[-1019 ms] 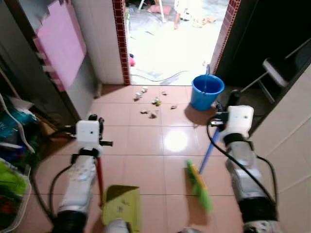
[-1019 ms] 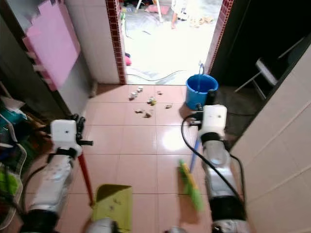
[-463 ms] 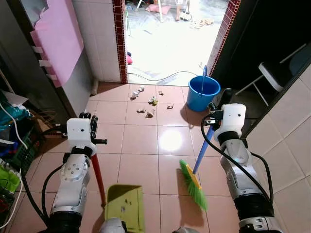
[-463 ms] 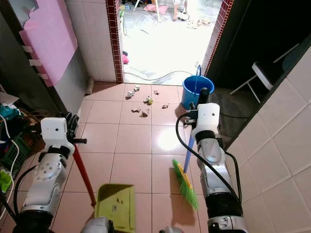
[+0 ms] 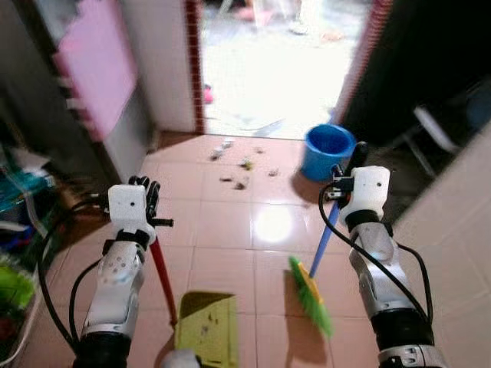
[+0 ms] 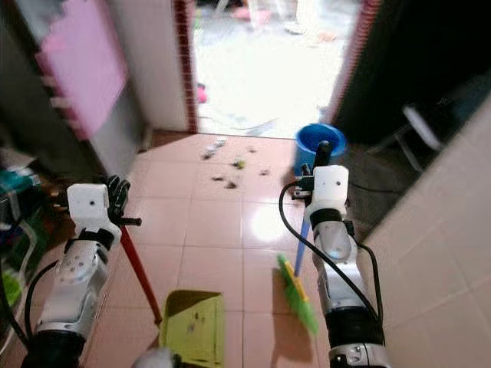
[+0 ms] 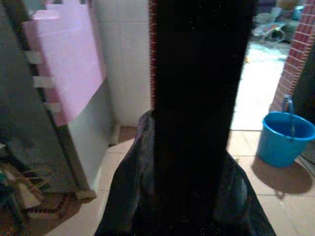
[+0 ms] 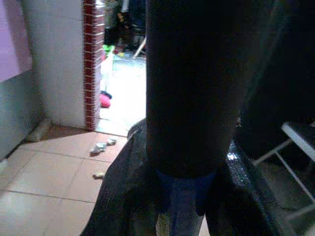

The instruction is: Sweep floor

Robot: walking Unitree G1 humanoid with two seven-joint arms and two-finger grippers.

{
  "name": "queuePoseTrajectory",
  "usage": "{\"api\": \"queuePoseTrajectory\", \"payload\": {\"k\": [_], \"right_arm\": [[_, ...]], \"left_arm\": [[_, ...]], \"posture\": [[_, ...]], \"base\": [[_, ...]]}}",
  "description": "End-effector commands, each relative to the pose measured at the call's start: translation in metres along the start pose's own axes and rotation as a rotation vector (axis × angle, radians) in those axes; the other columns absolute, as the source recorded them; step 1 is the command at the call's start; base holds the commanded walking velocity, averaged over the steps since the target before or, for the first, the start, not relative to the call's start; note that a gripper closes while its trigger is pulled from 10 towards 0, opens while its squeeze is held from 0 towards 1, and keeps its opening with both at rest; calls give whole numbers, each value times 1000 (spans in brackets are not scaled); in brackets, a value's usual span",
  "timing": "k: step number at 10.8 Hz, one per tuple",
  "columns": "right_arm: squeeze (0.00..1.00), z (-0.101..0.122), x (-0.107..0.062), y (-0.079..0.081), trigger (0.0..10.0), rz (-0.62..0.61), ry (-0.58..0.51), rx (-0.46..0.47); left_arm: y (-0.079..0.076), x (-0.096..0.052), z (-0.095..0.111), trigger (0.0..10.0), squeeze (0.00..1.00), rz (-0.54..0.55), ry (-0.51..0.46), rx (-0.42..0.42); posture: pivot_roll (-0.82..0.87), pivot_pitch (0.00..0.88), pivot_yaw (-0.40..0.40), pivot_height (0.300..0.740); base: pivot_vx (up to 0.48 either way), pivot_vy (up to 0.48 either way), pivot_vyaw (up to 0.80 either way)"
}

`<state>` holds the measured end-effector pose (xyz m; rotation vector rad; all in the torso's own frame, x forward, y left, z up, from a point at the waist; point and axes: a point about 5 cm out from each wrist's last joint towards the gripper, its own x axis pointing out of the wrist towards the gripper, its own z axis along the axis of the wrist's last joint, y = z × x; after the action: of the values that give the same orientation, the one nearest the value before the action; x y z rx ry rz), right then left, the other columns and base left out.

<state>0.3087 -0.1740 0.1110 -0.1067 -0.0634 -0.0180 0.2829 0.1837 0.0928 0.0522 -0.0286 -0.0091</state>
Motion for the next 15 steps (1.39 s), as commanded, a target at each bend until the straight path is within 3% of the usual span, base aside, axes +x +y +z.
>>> {"api": "queuePoseTrajectory", "payload": {"k": [1,8,15], "right_arm": [[0,9,3,0,10000,-5,-49,9],[0,7,4,1,10000,-19,-44,17],[0,4,7,3,10000,-27,-37,20]], "left_arm": [[1,7,17,10000,0,-13,-64,9],[0,8,20,10000,0,-48,-63,35],[-2,9,17,10000,0,-63,-41,44]], "posture": [[10,0,-29,740],[19,0,-19,740],[28,0,-24,740]], "base": [[334,345,0],[343,333,0],[456,0,0]]}}
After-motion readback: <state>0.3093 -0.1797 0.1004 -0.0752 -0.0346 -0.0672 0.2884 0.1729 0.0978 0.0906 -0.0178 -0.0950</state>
